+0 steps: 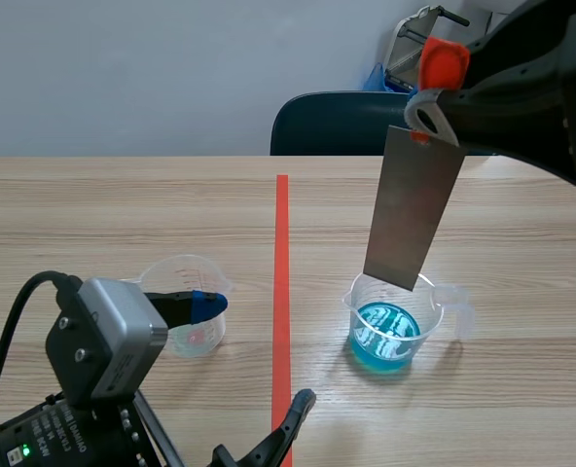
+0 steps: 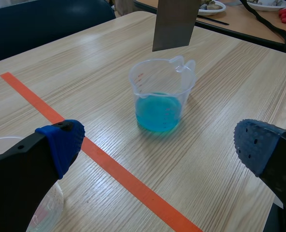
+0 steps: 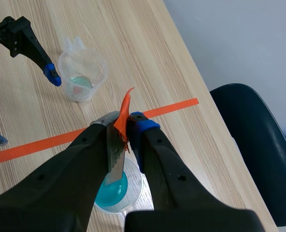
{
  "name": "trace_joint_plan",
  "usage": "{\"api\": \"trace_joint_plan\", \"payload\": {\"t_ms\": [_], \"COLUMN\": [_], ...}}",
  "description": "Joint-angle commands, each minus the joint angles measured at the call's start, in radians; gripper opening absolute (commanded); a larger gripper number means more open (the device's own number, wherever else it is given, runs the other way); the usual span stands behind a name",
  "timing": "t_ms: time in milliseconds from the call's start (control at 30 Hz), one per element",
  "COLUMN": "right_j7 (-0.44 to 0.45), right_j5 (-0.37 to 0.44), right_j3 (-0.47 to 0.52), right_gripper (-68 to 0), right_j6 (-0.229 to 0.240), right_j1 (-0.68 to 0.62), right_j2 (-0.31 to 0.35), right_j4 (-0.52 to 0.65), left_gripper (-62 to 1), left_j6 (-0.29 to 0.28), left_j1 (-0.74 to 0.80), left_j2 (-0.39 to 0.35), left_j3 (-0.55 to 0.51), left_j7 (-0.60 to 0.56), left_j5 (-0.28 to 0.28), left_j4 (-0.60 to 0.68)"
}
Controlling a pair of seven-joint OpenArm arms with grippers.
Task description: Do the redox reaction experiment
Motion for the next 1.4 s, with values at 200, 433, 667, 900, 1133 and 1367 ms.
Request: {"api": "trace_joint_plan", "payload": {"t_ms": [200,433,667,900,1133,1367], "right_j7": [0.014,0.014,0.014,0.015,0.014,0.014], "right_j5": [0.007,0.007,0.007,0.007,0.007,0.007], "right_j3": [0.016,0.016,0.016,0.016,0.016,0.016], "right_gripper": [-66.7,-66.7,-66.7,-66.7,-66.7,-66.7], "right_j6": [0.006,0.006,0.006,0.006,0.006,0.006], "right_j1": [0.011,0.012,0.012,0.012,0.012,0.012], "right_j2": [0.016,0.016,0.016,0.015,0.015,0.015], "right_j4": [0.007,0.007,0.007,0.007,0.007,0.007], "left_gripper": [1.4,-0.3,-35.4,-58.2,-58.2,-58.2], "left_j6": [-0.002,-0.002,-0.002,-0.006,-0.039,-0.047], "left_j1": [-0.003,-0.003,-0.021,-0.09,-0.192,-0.28], "left_j2": [0.008,0.008,0.041,0.105,0.175,0.224], "left_j3": [0.002,0.002,0.002,0.004,0.006,0.071], "left_j7": [-0.019,-0.019,-0.015,0.041,0.091,0.09], "left_j5": [-0.003,-0.003,-0.002,-0.002,-0.002,-0.002], "left_j4": [0.014,0.014,0.012,0.008,-0.074,-0.177]}}
